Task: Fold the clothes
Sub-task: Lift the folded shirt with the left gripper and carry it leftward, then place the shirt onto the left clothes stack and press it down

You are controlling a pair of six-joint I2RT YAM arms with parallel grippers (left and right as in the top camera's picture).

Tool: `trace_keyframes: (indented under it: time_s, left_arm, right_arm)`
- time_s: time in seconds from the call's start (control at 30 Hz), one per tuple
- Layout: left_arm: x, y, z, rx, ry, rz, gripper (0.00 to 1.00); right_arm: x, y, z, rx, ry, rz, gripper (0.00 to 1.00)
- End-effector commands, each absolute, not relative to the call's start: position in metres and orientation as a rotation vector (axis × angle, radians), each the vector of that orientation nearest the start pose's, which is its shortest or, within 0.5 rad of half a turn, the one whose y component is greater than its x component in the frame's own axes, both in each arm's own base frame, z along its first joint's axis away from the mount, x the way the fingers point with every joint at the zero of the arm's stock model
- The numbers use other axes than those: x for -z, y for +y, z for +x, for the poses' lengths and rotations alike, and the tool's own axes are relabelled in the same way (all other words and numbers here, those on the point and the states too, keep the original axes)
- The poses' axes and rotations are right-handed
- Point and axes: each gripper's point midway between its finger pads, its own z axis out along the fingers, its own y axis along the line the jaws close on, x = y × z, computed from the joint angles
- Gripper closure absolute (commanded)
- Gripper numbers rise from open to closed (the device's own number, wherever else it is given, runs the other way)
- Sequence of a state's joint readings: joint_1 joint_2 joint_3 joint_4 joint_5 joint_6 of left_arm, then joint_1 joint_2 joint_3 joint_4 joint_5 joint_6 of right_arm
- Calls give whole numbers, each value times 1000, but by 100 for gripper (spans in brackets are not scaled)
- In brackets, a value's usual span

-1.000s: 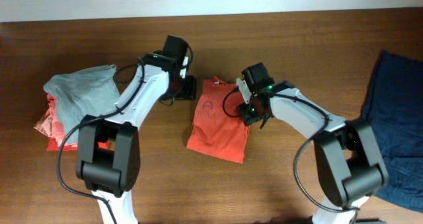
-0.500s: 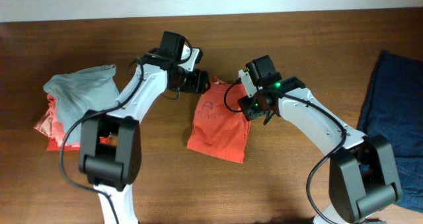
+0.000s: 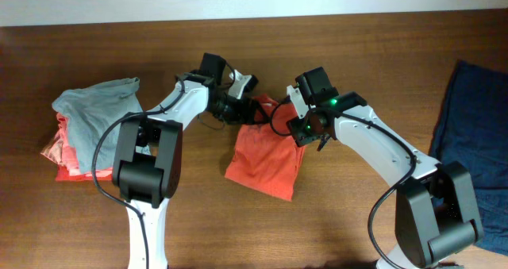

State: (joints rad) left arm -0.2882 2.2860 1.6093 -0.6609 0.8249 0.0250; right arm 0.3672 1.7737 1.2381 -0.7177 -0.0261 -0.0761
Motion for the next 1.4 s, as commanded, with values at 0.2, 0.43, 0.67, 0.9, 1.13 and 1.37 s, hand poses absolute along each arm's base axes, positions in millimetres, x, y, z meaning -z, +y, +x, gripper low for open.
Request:
trace_keyframes:
  time_s: [0.2,0.43,0.67,0.9,1.13,1.37]
  left_arm:
    - [-5,-264,393,1396,2602,759,99]
    - [-23,-249,406,1318,2584,747,99]
    - [-73,-163,432,752,2725,556,100]
    - [-129,-55,417,276,2822,254,100]
    - [-170,30,405,51,2764,-3,100]
    - [-175,76,403,15,2732,-175,100]
  right_arm:
    - [-79,142,365,-98,2742,-599,44]
    - [-141,122,379,2,2615,-508,40]
    - [-181,75,377,25,2571,-335,39]
    - [-188,42,370,53,2593,-233,39]
    - [-188,43,370,42,2594,-232,39]
    - [-187,43,369,42,2598,-233,39]
